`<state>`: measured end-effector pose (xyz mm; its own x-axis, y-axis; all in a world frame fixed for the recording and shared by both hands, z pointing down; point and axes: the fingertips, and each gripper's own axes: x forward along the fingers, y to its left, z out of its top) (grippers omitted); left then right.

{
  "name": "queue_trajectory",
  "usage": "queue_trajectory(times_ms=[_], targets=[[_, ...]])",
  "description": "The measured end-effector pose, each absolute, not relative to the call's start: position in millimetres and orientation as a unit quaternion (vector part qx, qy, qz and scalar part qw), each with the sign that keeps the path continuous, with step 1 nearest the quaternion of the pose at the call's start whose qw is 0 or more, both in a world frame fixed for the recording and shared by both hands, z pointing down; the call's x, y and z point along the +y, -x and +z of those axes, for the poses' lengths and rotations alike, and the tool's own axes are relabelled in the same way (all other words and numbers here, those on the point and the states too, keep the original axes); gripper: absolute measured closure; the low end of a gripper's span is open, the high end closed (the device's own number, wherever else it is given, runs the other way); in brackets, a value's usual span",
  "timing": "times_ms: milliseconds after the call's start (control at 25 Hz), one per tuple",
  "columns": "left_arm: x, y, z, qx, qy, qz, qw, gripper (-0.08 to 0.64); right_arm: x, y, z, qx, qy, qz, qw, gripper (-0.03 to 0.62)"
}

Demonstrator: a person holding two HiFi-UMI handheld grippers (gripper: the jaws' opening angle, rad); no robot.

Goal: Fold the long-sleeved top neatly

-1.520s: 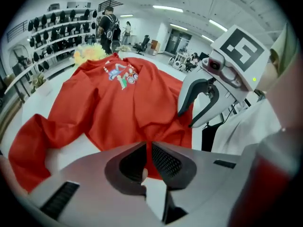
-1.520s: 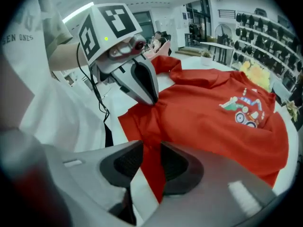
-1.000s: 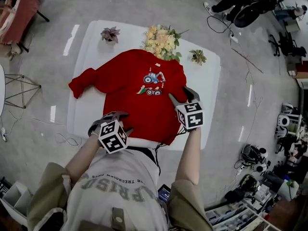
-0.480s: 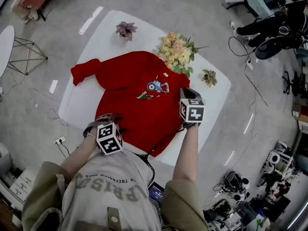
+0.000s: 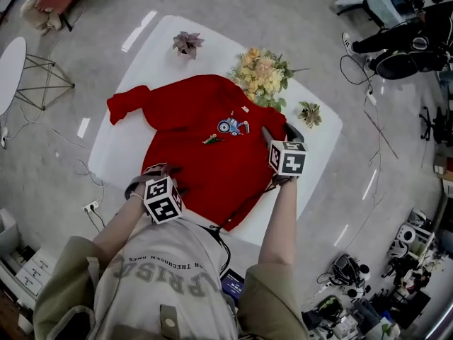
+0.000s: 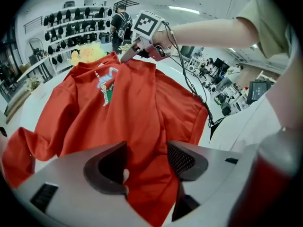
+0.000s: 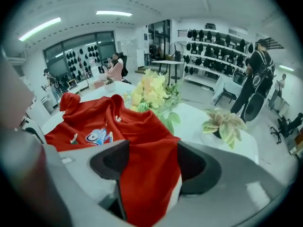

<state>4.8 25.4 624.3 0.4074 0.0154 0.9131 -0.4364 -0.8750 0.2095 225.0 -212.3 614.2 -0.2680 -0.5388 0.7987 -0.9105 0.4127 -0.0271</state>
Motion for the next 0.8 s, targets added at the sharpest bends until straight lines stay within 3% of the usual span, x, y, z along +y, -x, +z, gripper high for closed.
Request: queue_trajectory(times_ms=[320,560,800], targets=[[7.2,81.5,584.3,-0.233,-0.806,0.501,0.211,0.296,-137.4,-223.4,532.8,-0.780,-0.504,0.231,0.289,0.287],[-25.4,191.3,585.5,-0.331,-0.764,0.516,0.199,0.296,-83.0,-142.0,527.0,-0.800,-0.475,0.244,0.273,0.287],[-84.5,252.7,599.1,-0.396,-0.737,0.531,0.136,0.296,-54.7,-55.8,538.0,-0.805,-0.456,0.266,0.271,0.287]])
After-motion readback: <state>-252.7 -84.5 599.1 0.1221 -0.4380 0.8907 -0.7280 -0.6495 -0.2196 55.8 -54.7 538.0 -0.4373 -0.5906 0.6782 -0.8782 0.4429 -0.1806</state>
